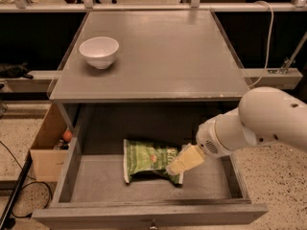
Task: Pick green jalapeno chip bag from top drawer and place on counter
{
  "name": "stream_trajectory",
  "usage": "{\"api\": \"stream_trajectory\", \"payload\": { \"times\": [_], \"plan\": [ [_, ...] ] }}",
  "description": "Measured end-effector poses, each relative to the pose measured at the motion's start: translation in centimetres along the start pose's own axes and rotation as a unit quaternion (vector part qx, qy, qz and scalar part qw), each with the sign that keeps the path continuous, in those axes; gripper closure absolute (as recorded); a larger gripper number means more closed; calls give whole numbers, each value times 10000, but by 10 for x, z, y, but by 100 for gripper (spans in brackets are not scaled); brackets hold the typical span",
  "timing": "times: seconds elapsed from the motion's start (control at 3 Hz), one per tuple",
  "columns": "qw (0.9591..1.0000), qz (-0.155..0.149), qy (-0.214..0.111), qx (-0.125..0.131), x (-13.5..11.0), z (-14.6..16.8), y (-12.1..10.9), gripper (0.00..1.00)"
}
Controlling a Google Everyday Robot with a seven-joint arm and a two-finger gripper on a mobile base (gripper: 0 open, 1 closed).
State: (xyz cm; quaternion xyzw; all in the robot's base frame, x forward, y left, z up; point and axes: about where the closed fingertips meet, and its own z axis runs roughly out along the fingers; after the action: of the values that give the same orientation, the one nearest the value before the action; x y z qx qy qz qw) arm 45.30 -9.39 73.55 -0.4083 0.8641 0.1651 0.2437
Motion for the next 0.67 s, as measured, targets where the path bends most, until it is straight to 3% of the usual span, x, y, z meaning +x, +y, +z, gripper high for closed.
{"api": "stream_trajectory", "payload": {
  "times": [0.67],
  "plan": [
    [9988, -86, -302, -365, -8, 74, 12, 0]
  ]
}}
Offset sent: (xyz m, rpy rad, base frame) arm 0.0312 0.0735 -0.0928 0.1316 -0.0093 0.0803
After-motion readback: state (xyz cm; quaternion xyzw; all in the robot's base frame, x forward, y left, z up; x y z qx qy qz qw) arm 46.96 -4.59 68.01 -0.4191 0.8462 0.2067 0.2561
